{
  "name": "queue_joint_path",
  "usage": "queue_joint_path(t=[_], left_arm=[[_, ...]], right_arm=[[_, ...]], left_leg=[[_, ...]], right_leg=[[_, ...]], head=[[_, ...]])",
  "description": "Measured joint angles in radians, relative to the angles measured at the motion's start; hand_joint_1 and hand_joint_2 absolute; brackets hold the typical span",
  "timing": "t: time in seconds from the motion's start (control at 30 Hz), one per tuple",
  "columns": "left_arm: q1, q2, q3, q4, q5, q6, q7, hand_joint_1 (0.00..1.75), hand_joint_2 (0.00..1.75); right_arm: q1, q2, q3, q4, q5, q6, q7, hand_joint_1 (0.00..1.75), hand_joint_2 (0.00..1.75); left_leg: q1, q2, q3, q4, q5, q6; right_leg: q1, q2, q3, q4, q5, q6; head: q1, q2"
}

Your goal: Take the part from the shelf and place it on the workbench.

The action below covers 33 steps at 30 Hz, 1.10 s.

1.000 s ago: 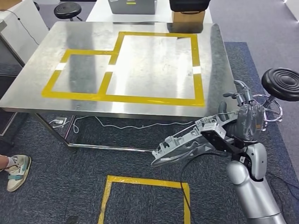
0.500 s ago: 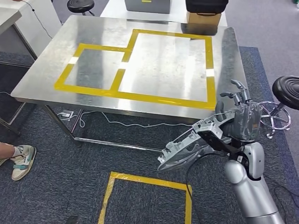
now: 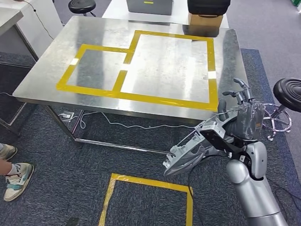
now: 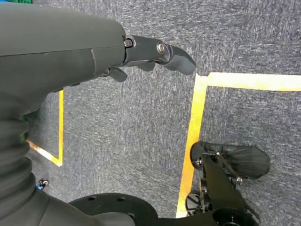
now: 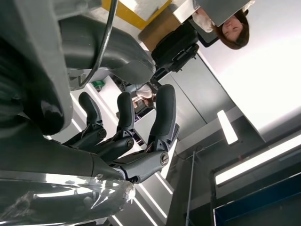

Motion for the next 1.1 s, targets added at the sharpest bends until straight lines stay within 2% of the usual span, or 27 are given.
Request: queue_joint_path(t=[0.13,0.23,0.43,0.63,0.87,0.97,1.1], left_arm=[[0.0,0.0,0.0,0.0,0.0,-0.007,-0.001,0.0,1.75],[0.0,0.0,0.0,0.0,-0.004,-0.01,-0.001,0.0,1.75],[-0.003,0.0,-0.002,0.0,-0.02,-0.015,-0.001,0.0,1.75],[-0.007,0.0,-0.008,0.0,-0.029,-0.018,0.0,0.0,1.75],[-0.022,-0.003,-0.027,0.0,-0.051,-0.028,0.01,0.0,1.75],[-0.031,-0.009,-0.039,0.0,-0.067,-0.031,0.024,0.0,1.75],[-0.035,-0.014,-0.049,0.0,-0.072,-0.034,0.031,0.0,1.75]], right_arm=[[-0.017,-0.003,0.0,0.001,0.006,0.008,0.007,1.75,1.75],[-0.073,-0.029,-0.001,0.013,0.02,0.049,0.032,1.75,1.75],[-0.321,-0.128,-0.013,0.128,0.022,0.164,0.07,1.75,1.75],[-0.447,-0.17,-0.011,0.214,0.052,0.201,0.092,1.75,1.75],[-0.71,-0.235,0.017,0.405,0.117,0.284,0.141,1.75,1.75],[-0.76,-0.289,0.024,0.48,0.112,0.283,0.142,1.75,1.75],[-0.768,-0.339,0.022,0.536,0.099,0.272,0.133,1.75,1.75]], left_leg=[[0.001,0.0,0.0,0.0,0.001,-0.001],[0.001,0.0,0.0,0.0,0.003,-0.002],[0.0,0.0,-0.002,0.0,0.006,0.001],[-0.001,0.0,-0.004,0.0,0.008,0.002],[-0.002,0.0,-0.009,-0.001,0.011,0.002],[-0.002,-0.003,-0.01,0.0,0.012,0.003],[-0.003,-0.004,-0.01,0.0,0.011,0.004]], right_leg=[[0.001,0.0,-0.001,0.001,0.0,0.0],[0.001,0.001,-0.002,0.002,0.001,0.001],[0.0,0.0,-0.003,0.002,0.005,0.002],[-0.001,0.0,-0.005,0.002,0.007,0.003],[-0.002,-0.002,-0.011,0.003,0.009,0.003],[-0.002,-0.005,-0.01,0.002,0.009,0.004],[-0.003,-0.003,-0.011,0.002,0.01,0.005]], head=[[0.0,0.0],[0.0,0.0],[0.0,0.0],[0.0,0.0],[0.0,0.0],[0.0,0.0],[0.0,0.0]])
